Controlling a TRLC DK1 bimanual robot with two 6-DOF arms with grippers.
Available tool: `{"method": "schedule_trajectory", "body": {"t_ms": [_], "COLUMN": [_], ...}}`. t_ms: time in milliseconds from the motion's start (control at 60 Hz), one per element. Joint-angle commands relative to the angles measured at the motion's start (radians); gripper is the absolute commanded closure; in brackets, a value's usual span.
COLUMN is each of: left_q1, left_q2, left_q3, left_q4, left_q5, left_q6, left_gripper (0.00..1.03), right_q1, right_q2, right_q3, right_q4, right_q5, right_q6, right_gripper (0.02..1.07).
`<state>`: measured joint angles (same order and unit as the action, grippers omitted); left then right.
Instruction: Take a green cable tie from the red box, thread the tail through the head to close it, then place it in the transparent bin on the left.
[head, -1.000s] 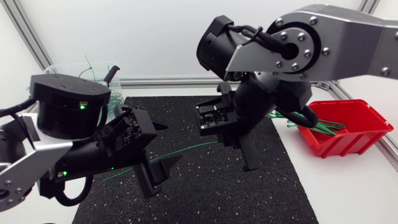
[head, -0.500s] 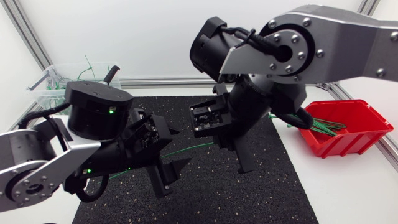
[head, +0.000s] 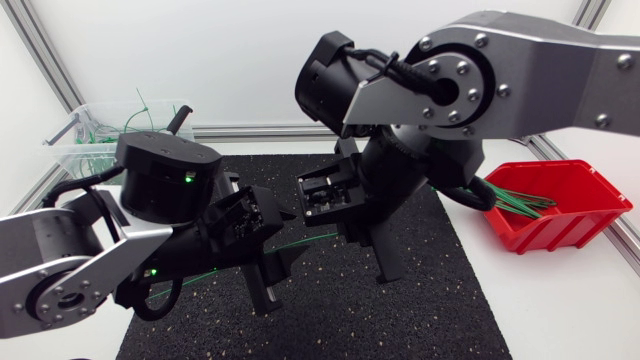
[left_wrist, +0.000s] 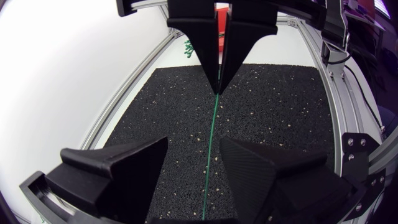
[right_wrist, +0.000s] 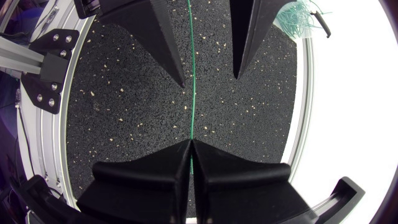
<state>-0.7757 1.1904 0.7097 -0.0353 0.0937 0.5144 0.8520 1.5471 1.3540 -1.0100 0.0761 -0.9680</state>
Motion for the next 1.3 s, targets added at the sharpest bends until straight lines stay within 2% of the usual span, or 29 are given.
{"method": "schedule_trajectory", "body": {"t_ms": [0,150,350,550,750,1033,1133,1283], "left_q1": [-0.007,-0.007,-0.007,-0.005,0.004,0.016,0.029,0.056], "left_q2": [0.020,0.028,0.028,0.026,0.026,0.012,0.000,-0.032], "left_q3": [-0.009,-0.009,-0.012,-0.016,-0.016,-0.019,-0.021,-0.019], "left_q4": [0.006,0.006,0.008,0.008,0.017,0.015,0.012,0.011], "left_q5": [0.005,0.005,0.005,0.011,0.023,0.032,0.044,0.069], "left_q6": [0.027,0.032,0.032,0.032,0.032,0.015,0.003,-0.025], "left_gripper": [0.59,0.59,0.73,0.79,1.00,1.00,1.00,1.00], "right_q1": [0.010,0.019,0.022,0.024,0.025,0.015,-0.018,-0.085], "right_q2": [0.015,0.010,0.010,0.011,0.013,-0.001,-0.022,-0.071], "right_q3": [0.023,0.027,0.033,0.033,0.030,0.023,0.022,0.028], "right_q4": [0.004,0.002,0.002,0.007,0.013,0.040,0.065,0.085], "right_q5": [0.004,0.004,0.004,0.004,0.004,-0.007,-0.025,-0.091], "right_q6": [0.018,0.018,0.018,0.018,0.018,0.017,0.017,0.018], "right_gripper": [1.01,1.01,1.01,1.01,1.01,1.00,0.73,0.52]}}
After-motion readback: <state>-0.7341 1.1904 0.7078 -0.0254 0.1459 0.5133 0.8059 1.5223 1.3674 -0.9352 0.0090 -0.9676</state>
